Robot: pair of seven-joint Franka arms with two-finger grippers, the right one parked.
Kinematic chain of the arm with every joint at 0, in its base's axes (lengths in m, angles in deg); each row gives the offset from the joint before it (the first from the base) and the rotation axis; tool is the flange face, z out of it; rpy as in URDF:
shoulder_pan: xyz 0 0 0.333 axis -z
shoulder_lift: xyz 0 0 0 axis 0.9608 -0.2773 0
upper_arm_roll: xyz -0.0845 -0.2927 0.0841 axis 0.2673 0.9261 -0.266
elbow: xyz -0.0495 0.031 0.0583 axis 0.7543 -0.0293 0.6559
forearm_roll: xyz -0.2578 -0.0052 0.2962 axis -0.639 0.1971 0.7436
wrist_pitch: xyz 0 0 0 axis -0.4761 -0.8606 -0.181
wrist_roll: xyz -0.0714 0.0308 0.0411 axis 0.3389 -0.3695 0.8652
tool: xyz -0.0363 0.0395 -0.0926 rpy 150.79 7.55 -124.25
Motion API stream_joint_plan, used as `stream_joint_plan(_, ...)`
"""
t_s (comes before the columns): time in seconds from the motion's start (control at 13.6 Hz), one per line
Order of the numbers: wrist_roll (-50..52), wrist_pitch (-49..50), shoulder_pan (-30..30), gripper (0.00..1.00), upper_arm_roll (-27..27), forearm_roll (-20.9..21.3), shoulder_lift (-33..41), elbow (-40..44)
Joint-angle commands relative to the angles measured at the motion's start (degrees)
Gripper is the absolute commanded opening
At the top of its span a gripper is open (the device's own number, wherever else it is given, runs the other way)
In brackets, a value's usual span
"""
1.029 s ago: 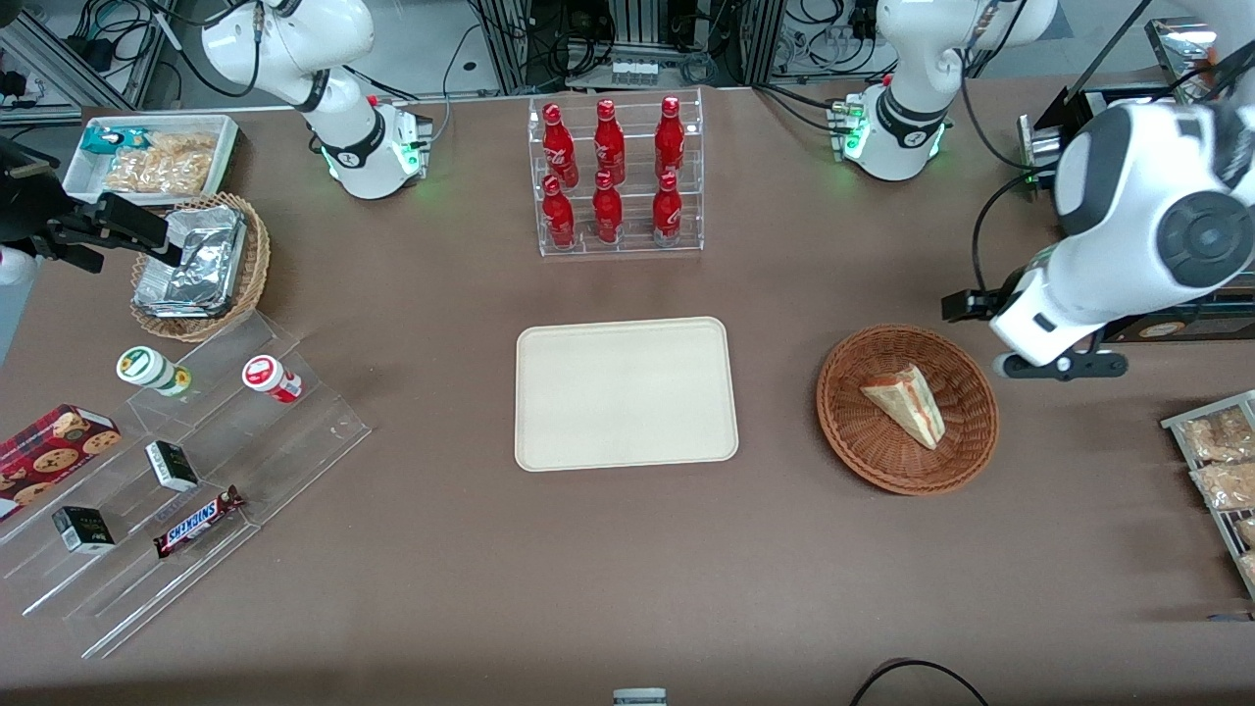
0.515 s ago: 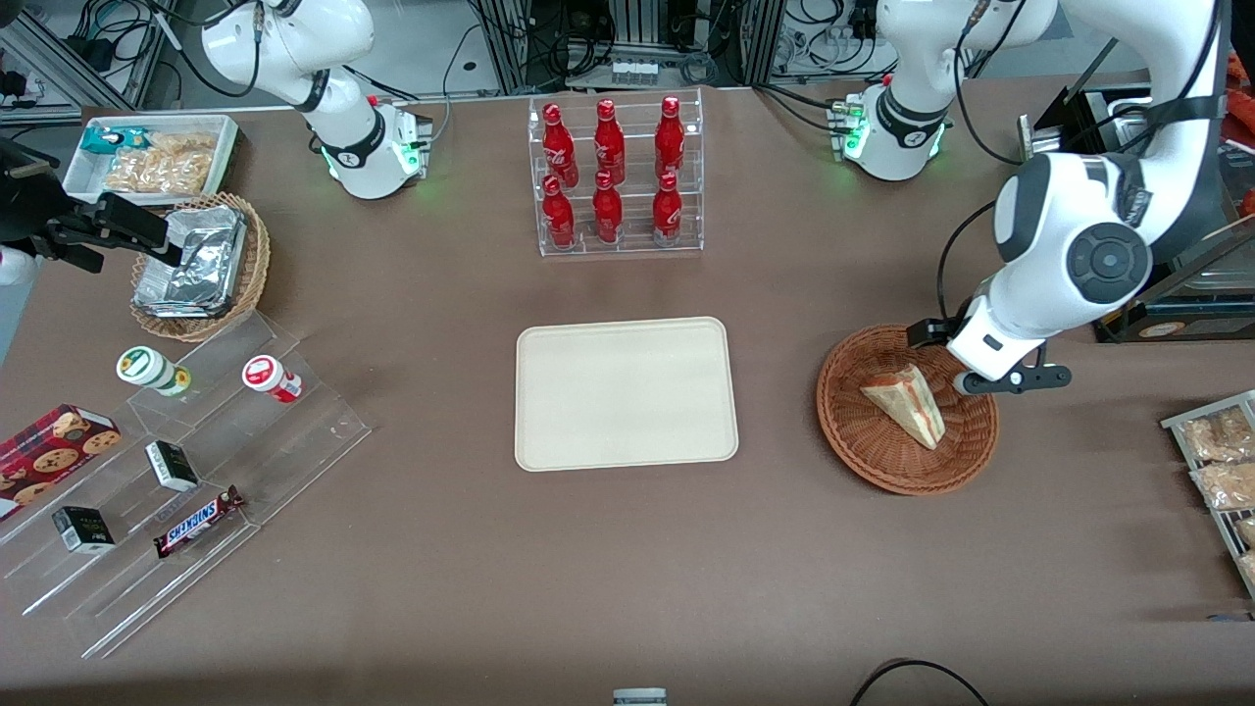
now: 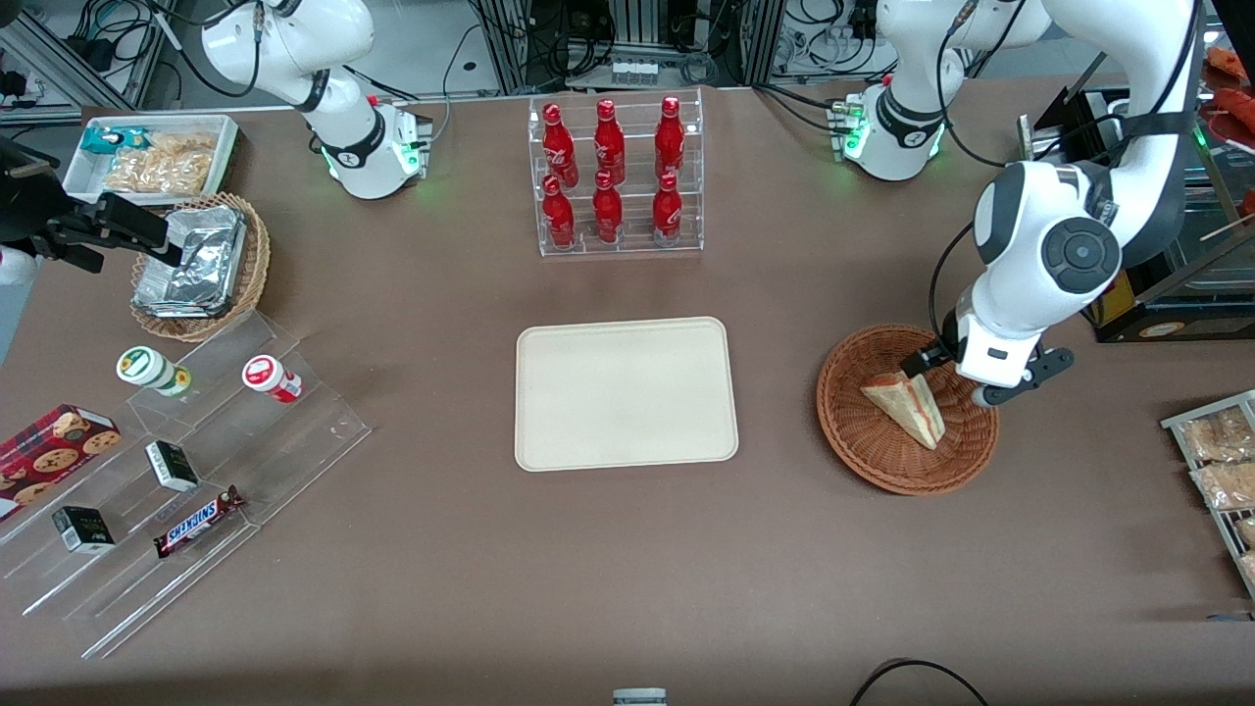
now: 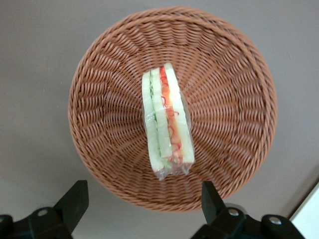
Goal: Place sandwich from basket to tray
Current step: 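Lower the left gripper and close it on the wrapped sandwich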
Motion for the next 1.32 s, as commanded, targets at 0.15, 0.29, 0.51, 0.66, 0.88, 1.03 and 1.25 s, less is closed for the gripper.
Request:
stream_joint_plan(0.15,12.7,-5.3,1.9,1.00,-0.3,1.0,-1.5,-1.7)
stream_joint_plan(0.29,13.7,-5.3,1.9,1.00,-0.3,1.0,-2.4,-1.7)
stream_joint_plan(0.51,13.9,-6.2,1.7,1.00,-0.4,1.0,-4.2,-1.6)
stream_joint_plan(0.66,15.7,-7.0,1.6,1.00,-0.4,1.0,-5.6,-1.5)
stream_joint_plan(0.88,17.5,-9.7,1.4,1.00,-0.5,1.0,-8.0,-1.4)
stream_joint_plan(1.03,17.5,-10.8,1.4,1.00,-0.5,1.0,-9.1,-1.3)
stream_joint_plan(1.25,17.6,-11.4,1.3,1.00,-0.6,0.9,-10.4,-1.0)
